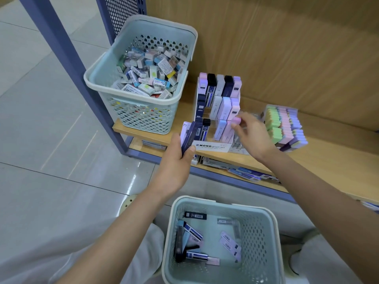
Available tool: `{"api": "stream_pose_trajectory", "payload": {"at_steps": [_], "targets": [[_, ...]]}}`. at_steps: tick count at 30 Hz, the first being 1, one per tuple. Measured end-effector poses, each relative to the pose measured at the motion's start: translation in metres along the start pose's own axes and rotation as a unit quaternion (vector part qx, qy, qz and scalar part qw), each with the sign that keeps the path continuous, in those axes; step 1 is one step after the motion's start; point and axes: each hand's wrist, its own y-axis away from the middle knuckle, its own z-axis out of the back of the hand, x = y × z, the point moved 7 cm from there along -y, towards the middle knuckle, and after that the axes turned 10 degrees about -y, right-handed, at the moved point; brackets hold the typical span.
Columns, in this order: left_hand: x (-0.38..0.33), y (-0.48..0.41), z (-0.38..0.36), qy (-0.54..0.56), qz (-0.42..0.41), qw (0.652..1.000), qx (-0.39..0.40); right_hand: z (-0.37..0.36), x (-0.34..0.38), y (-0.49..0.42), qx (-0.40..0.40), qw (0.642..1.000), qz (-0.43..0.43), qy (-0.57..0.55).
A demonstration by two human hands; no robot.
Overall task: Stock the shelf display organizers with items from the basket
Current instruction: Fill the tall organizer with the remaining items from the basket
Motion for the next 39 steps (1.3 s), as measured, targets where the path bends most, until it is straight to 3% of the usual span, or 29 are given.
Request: {"api": "stream_pose_trajectory", "payload": {"at_steps": [5, 9, 17, 19, 22, 25, 27, 30, 35, 39], "targets": [[0.007, -0.003, -0.003, -0.013, -0.003, 1.0, 0.001, -0.007, -0.009, 0.0, 0.021, 0.998, 0.001, 0.056], [0.011, -0.005, -0.004, -0.017, 0.006, 1.0, -0.001, -0.01, -0.002, 0.001, 0.019, 0.988, 0.061, 0.141], [0.011, -0.005, -0.01, 0.016, 0.012, 1.0, 0.011, -0.011, -0.005, 0.002, 0.021, 0.971, 0.052, 0.233], [0.012, -0.006, -0.012, 0.024, 0.012, 0.999, 0.022, -0.012, 0.002, 0.007, 0.014, 0.979, 0.055, 0.194], [0.014, -0.005, -0.013, 0.02, 0.012, 0.999, 0.037, -0.013, 0.028, 0.024, 0.01, 0.999, 0.04, -0.018], [0.018, -0.002, -0.015, 0.004, 0.03, 0.998, 0.056, -0.02, 0.055, 0.048, 0.062, 0.98, 0.015, -0.19], [0.019, 0.0, -0.017, -0.002, 0.03, 0.997, 0.068, -0.024, 0.064, 0.061, 0.097, 0.976, 0.024, -0.192], [0.016, 0.004, -0.018, -0.002, 0.016, 0.997, 0.074, -0.019, 0.064, 0.07, 0.083, 0.983, 0.043, -0.161], [0.013, 0.007, -0.009, 0.11, 0.028, 0.993, 0.042, -0.021, 0.053, 0.083, 0.106, 0.983, 0.022, -0.148], [0.008, 0.007, -0.007, 0.102, 0.008, 0.995, 0.019, -0.034, 0.056, 0.095, 0.15, 0.976, 0.005, -0.156]]}}
